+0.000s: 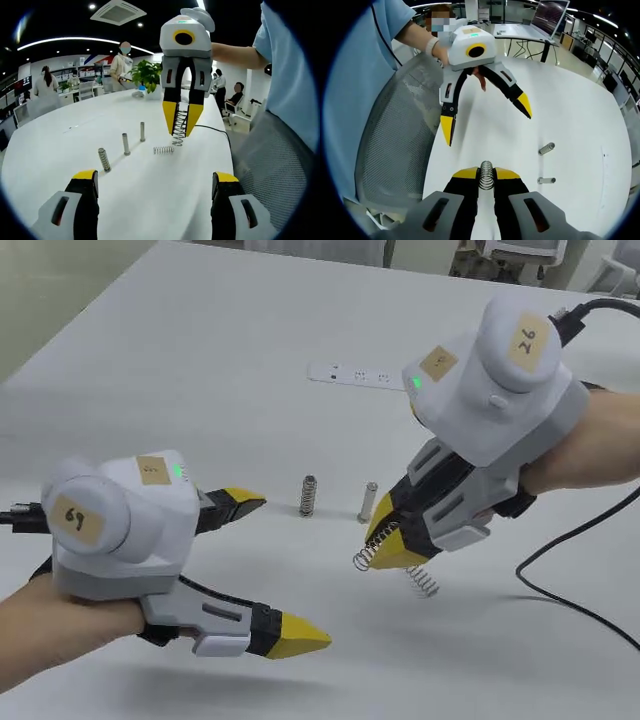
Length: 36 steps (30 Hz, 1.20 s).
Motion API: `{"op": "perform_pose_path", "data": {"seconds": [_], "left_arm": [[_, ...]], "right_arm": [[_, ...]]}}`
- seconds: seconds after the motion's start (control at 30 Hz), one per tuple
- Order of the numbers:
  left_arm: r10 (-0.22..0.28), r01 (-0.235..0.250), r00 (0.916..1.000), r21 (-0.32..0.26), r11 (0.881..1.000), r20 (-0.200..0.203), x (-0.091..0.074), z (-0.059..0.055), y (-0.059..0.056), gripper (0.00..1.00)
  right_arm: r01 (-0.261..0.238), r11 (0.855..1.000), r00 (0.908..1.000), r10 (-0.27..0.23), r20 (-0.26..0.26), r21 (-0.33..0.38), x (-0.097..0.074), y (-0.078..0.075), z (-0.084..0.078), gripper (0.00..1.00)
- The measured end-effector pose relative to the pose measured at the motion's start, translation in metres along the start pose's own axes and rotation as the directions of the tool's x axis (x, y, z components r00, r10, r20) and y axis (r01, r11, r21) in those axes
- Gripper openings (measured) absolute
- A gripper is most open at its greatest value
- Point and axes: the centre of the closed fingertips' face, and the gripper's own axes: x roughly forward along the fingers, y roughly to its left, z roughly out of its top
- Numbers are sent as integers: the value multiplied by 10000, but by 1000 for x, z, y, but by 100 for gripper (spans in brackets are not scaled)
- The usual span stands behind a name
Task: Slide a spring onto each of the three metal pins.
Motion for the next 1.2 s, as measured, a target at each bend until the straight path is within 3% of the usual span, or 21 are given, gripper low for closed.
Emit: {"op": "perform_pose_path", "data": {"seconds": [0.33, 0.5, 0.8, 1.2], "left_arm": [[638, -641, 9979, -664, 9957, -59, -11, -11, 13, 98], [1074, -1054, 9941, -1036, 9890, 136, -19, -14, 21, 96], [1398, -1378, 9902, -1262, 9824, 72, -26, -24, 27, 95], [1461, -1437, 9892, -1321, 9808, 84, -28, -28, 29, 94]], "right_arm": [[42, 10000, 9998, -43, -212, -78, -5, -11, -4, 8], [145, 9999, 9995, -147, -286, -81, -9, -22, -7, 8], [248, 9994, 9974, -264, -672, -252, -15, -37, -11, 8], [613, 9974, 9917, -651, -1106, -371, -26, -73, -14, 8]]}}
